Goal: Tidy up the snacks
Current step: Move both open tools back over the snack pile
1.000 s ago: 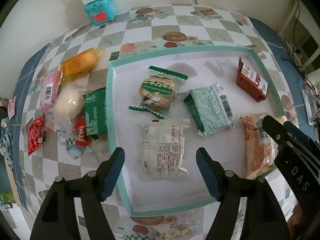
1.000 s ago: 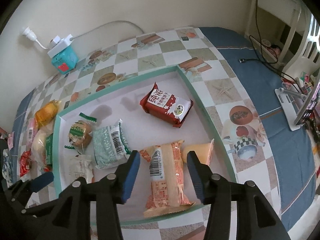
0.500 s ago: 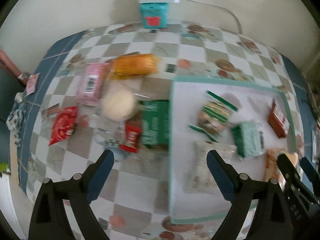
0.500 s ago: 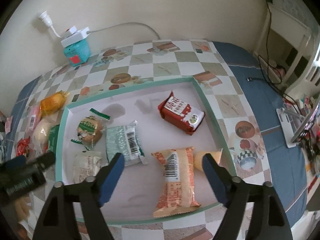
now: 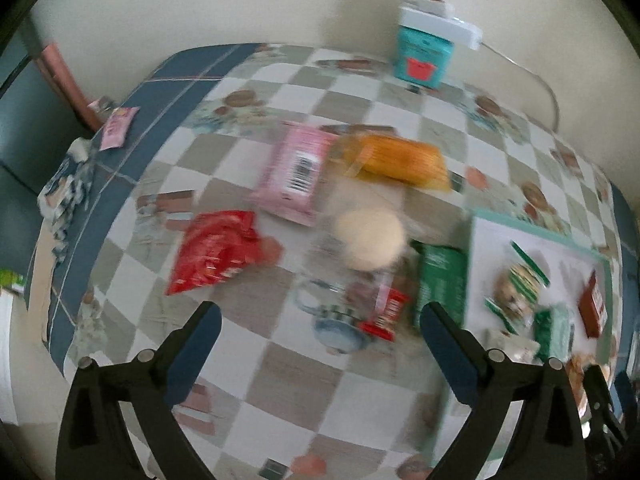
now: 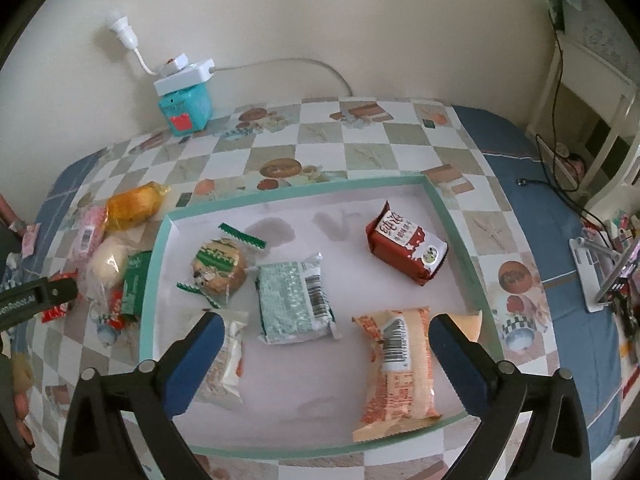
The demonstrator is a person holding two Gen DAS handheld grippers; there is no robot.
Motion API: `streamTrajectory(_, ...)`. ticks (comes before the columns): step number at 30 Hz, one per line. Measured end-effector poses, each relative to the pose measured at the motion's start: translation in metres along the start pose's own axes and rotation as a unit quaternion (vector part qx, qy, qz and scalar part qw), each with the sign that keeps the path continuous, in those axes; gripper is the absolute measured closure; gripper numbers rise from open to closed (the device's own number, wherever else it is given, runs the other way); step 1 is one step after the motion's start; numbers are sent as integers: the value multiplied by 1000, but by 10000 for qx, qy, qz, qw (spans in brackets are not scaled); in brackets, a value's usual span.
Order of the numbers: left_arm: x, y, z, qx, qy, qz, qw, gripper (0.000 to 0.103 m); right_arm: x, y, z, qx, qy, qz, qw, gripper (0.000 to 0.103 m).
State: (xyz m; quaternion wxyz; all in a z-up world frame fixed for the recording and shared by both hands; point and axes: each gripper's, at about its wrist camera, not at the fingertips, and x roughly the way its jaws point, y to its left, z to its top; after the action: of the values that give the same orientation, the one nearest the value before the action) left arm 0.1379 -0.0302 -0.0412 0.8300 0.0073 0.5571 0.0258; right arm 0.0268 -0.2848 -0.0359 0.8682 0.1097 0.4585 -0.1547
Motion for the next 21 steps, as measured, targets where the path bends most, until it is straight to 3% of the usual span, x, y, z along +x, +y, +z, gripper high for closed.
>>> streamTrajectory(9, -10, 72, 20, -601, -387, 209, 9972, 3, -2, 37, 3, 4, -96, 535, 9985, 0)
streamTrajectory(14, -7, 112, 29, -1027, -457, 44, 9937, 3, -1, 77, 6, -207, -110, 846, 9961, 0)
streamTrajectory(21, 13, 161, 33, -1698, -338, -235, 9846, 3, 13, 135, 12, -636, 71, 960, 9933, 0)
